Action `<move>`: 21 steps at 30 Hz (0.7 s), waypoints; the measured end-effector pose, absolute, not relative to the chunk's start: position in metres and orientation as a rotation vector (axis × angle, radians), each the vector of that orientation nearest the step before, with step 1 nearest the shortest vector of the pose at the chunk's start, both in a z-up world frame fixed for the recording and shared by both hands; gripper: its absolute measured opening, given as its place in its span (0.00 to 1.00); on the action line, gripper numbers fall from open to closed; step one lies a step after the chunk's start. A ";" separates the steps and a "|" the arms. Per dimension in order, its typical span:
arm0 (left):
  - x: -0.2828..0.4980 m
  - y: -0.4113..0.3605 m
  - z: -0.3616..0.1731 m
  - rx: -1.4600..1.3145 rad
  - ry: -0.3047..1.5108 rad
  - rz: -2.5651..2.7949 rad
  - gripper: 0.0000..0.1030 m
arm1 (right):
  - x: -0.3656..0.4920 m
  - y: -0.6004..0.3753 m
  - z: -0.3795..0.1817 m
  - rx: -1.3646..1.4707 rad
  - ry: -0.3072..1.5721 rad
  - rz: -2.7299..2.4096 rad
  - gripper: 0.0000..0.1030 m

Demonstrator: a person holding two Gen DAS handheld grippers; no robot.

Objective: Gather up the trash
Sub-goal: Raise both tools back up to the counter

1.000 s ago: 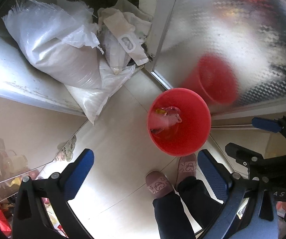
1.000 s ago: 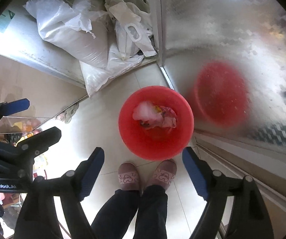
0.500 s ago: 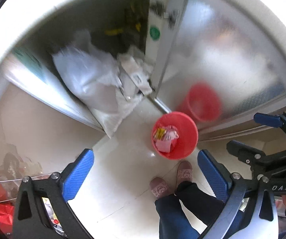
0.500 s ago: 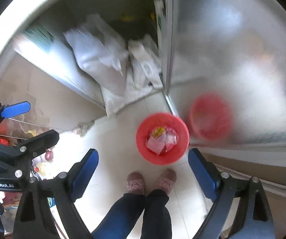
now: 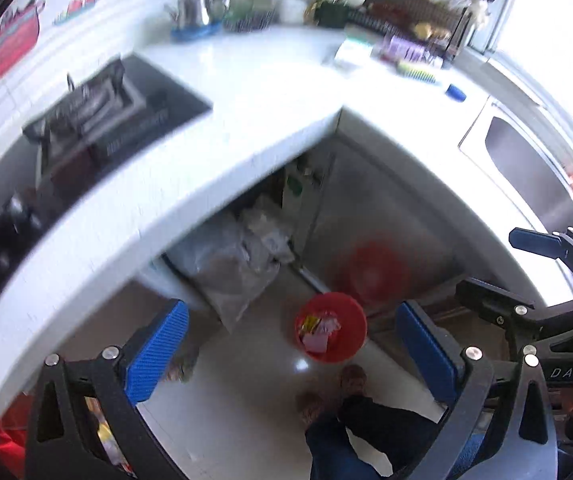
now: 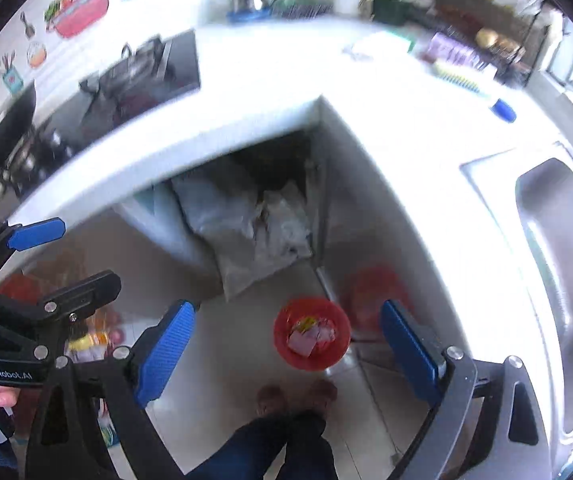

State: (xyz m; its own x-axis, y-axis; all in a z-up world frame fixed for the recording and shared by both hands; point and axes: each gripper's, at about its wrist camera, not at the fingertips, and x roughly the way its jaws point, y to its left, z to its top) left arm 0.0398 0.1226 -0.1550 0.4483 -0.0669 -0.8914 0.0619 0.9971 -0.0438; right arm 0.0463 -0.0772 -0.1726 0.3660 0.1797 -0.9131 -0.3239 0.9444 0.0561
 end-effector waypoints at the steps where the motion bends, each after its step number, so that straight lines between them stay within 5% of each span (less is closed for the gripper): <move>1: 0.042 0.121 -0.147 0.002 1.094 -0.085 1.00 | 0.047 -0.079 -0.165 -0.137 1.139 0.314 0.91; 8: 0.055 0.102 -0.100 0.019 1.035 -0.157 1.00 | 0.051 -0.097 -0.121 -0.105 1.073 0.259 0.91; 21: 0.142 0.055 -0.095 0.086 1.070 -0.214 1.00 | 0.105 -0.141 -0.104 -0.030 1.059 0.174 0.91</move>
State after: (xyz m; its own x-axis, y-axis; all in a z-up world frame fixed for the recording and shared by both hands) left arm 0.1425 0.0545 -0.0948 0.4617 -0.1324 -0.8771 0.2154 0.9759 -0.0340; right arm 0.1047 -0.1413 -0.1042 0.4776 0.1284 -0.8691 -0.1568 0.9858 0.0595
